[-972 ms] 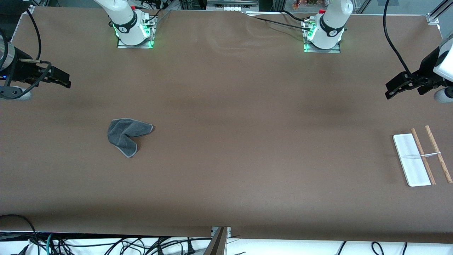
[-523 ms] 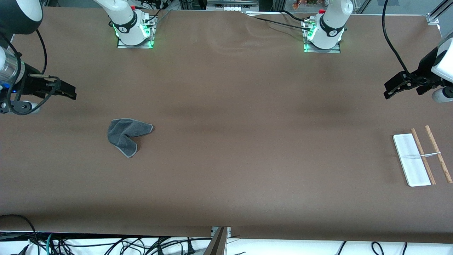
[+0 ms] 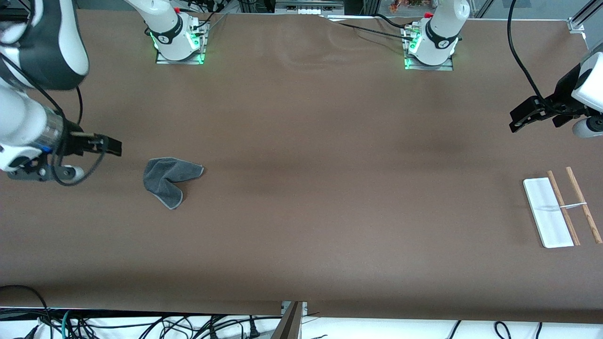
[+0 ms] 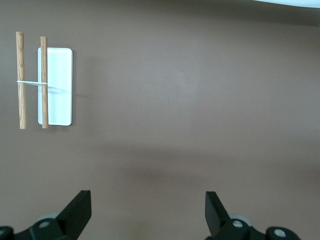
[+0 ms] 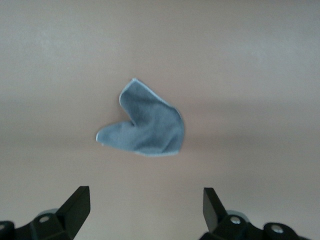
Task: Pass towel and hang on rack
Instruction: 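Lower the right gripper onto the grey towel edge and close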
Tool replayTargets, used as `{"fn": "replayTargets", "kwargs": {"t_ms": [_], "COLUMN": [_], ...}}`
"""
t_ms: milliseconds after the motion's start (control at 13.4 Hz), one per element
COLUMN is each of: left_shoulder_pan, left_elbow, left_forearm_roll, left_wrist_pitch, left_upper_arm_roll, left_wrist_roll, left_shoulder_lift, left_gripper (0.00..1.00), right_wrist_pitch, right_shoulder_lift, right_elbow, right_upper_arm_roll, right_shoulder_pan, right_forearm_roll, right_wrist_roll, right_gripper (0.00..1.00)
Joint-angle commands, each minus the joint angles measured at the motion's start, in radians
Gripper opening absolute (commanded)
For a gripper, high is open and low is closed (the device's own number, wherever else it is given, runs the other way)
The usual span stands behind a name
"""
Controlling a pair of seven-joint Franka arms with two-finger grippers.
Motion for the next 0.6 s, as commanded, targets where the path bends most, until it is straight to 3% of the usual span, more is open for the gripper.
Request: {"fn": "replayTargets", "kwargs": {"t_ms": [0, 523], "left_shoulder_pan": [0.007, 0.007], "left_elbow": [0.007, 0.008], "left_forearm_roll": [0.001, -0.002], "left_wrist_pitch": [0.000, 0.003], "left_upper_arm_roll": [-0.005, -0.005], "left_wrist_roll": [0.007, 0.008], "left_shoulder_lift": [0.002, 0.003], "left_gripper": [1.00, 1.00], "right_wrist_pitch": [0.118, 0.371], "right_shoulder_lift": [0.072, 0.252], "right_elbow": [0.006, -0.006], "right_upper_arm_roll": [-0.001, -0.003], "right_shoulder_pan": [0.017, 0.012], "right_forearm_roll": [0.007, 0.011], "right_wrist_roll": [-0.121, -0.688], "right_gripper": [1.00, 1.00]}}
